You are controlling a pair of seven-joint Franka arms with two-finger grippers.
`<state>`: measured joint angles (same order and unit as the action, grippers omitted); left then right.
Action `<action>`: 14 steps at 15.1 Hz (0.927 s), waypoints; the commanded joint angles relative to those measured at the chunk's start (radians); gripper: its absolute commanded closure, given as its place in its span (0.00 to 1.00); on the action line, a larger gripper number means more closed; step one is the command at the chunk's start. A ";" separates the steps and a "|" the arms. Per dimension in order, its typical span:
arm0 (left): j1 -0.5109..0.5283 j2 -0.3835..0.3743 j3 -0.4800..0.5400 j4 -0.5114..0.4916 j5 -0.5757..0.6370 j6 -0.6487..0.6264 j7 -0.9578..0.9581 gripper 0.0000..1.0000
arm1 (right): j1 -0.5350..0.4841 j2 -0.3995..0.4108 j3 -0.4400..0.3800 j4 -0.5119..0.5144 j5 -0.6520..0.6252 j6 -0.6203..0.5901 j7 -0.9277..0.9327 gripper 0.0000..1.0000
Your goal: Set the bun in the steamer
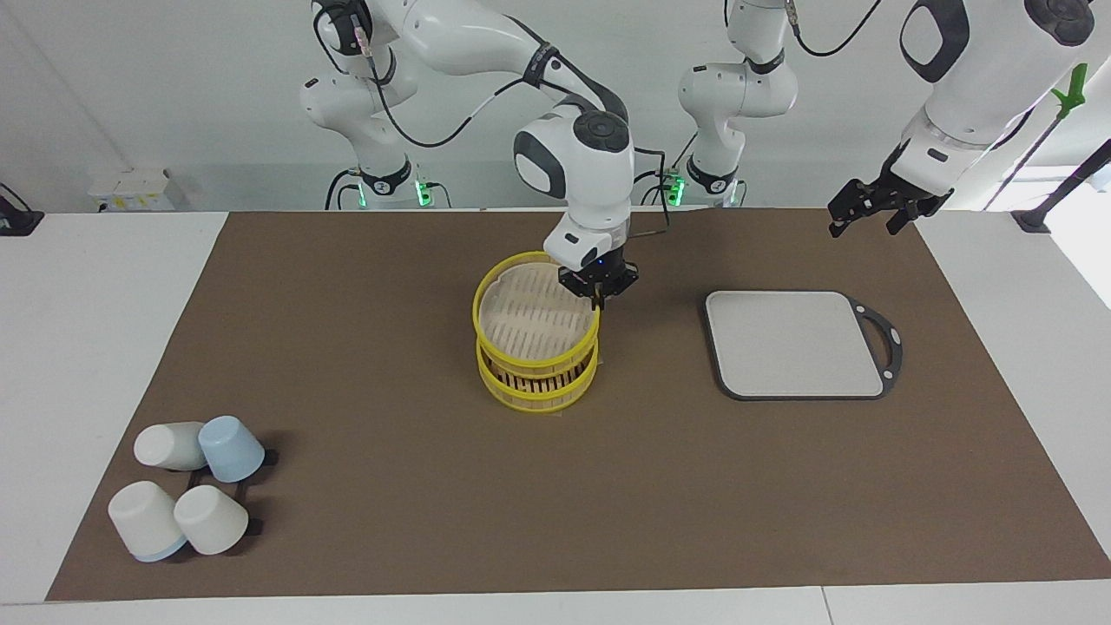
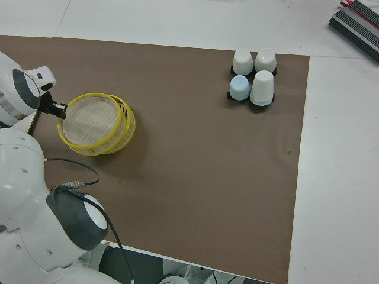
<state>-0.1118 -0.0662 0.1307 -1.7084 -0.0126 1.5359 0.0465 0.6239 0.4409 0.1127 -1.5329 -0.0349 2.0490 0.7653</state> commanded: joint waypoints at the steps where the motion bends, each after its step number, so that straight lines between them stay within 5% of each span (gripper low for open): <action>1: 0.018 0.008 -0.016 0.027 0.028 -0.036 0.041 0.00 | -0.013 0.004 -0.005 0.017 -0.016 0.011 0.009 1.00; 9: 0.004 0.029 -0.014 0.136 0.002 -0.106 0.041 0.00 | -0.018 -0.005 -0.002 -0.087 -0.066 0.226 0.028 1.00; 14: -0.014 0.029 -0.013 0.136 -0.021 -0.099 0.027 0.00 | -0.018 -0.022 -0.001 -0.124 -0.066 0.218 0.081 1.00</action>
<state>-0.1149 -0.0603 0.1110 -1.6076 -0.0243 1.4642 0.0710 0.6143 0.4504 0.1052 -1.6010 -0.0944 2.2563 0.8164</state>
